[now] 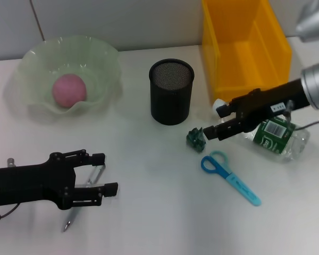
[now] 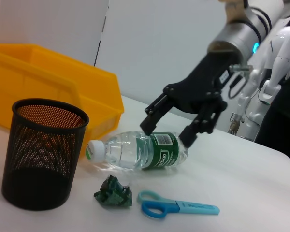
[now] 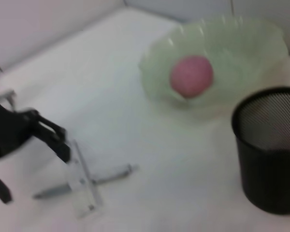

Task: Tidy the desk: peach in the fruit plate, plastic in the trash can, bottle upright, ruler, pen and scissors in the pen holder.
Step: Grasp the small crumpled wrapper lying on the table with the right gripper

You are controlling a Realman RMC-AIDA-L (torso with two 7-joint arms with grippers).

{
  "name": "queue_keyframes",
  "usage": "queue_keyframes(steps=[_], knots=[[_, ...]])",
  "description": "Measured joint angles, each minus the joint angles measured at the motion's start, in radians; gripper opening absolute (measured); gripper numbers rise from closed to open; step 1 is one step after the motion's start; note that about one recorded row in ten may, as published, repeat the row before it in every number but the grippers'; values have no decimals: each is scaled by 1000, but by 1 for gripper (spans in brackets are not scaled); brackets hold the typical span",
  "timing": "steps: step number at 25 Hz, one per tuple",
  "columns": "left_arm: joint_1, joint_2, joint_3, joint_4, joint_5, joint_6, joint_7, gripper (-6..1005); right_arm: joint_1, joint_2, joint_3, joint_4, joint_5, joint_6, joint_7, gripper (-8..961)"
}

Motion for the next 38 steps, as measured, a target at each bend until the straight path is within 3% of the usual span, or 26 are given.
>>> queue_keyframes(steps=[4, 9, 14, 29, 38], knots=[[0, -2, 0, 0, -3, 0, 2, 834, 114, -1, -90, -18, -174, 9, 167, 814], [1, -8, 0, 0, -4, 0, 8, 834, 189, -1, -209, 4, -268, 67, 282, 814], [1, -11, 0, 0, -5, 0, 9, 834, 241, -1, -256, 86, -291, 119, 324, 813], [-6, -10, 0, 0, 1, 0, 6, 833, 252, 7, -417, 264, -240, 322, 342, 812], [-8, -9, 0, 0, 1, 1, 6, 833, 252, 7, -442, 292, -236, 363, 345, 811]])
